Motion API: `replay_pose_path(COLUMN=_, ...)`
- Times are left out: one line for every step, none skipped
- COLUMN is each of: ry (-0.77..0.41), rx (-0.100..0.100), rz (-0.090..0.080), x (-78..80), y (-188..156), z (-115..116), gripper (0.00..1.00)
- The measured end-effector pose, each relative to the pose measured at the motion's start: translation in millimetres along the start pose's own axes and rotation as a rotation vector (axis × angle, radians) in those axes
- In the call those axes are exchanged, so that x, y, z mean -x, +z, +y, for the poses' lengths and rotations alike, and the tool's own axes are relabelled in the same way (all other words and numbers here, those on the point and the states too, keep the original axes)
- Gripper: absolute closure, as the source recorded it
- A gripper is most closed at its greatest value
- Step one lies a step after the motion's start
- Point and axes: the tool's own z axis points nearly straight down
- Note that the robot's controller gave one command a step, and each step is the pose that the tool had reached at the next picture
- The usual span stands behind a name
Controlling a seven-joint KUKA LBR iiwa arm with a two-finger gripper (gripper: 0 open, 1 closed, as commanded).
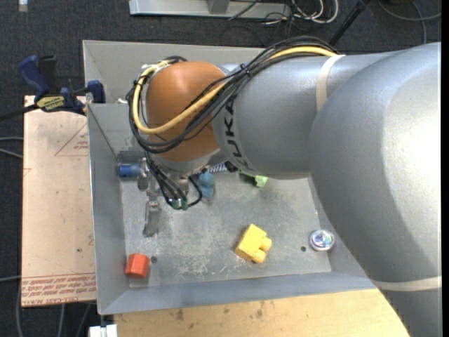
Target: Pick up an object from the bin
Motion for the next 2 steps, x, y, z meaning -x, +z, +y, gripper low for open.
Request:
replay_pose_path(ry=-0.233, rx=-0.001, rz=-0.003, x=-78.3, y=34.0, z=-37.3, gripper=0.0)
replay_pose_path(ry=-0.545, rx=0.0, rz=-0.012, x=-70.2, y=82.9, z=5.4, gripper=0.0)
